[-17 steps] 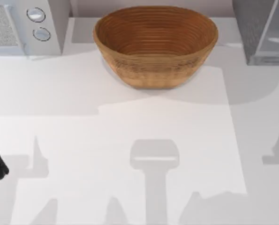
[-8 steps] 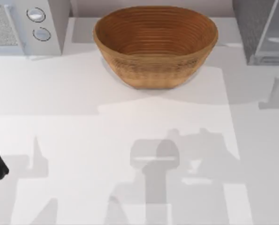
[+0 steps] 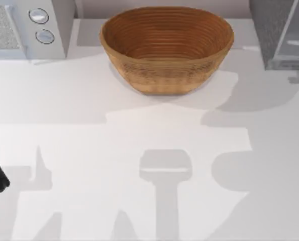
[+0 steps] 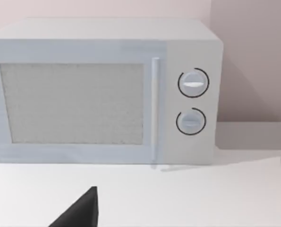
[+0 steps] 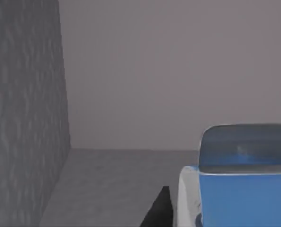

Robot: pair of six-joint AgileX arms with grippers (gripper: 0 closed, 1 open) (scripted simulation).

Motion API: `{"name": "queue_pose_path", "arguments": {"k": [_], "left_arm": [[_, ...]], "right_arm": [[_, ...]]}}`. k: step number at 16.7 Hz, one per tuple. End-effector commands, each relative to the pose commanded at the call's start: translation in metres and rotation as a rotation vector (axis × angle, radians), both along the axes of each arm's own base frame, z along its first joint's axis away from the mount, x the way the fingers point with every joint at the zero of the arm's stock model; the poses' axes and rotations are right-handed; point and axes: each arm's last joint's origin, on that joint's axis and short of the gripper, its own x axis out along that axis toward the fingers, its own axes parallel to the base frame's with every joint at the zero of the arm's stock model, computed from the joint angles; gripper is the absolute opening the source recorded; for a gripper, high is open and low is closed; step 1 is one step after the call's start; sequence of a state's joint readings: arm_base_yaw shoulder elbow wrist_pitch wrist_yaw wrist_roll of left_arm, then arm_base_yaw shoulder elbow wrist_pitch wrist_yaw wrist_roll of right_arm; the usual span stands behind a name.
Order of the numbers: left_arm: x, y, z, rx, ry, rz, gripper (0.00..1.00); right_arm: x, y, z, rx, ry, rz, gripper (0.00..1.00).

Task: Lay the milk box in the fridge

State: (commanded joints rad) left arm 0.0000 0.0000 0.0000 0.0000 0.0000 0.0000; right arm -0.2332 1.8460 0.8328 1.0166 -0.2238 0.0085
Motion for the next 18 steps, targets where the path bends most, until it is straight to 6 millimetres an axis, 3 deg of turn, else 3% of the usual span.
{"name": "queue_pose_path", "arguments": {"k": [3,6,14,18], "left_arm": [[0.000,0.000,0.000,0.000,0.000,0.000,1.00],[0.000,0.000,0.000,0.000,0.000,0.000,1.00],[0.000,0.000,0.000,0.000,0.000,0.000,1.00],[0.000,0.000,0.000,0.000,0.000,0.000,1.00]], "right_arm": [[0.024,-0.016,-0.038,0.005,0.002,-0.004,0.00],[0.035,-0.025,-0.062,0.008,0.001,-0.008,0.00],[0.040,-0.024,-0.067,0.012,0.006,-0.004,0.00],[0.068,-0.026,-0.064,0.012,0.006,-0.004,0.00]]}}
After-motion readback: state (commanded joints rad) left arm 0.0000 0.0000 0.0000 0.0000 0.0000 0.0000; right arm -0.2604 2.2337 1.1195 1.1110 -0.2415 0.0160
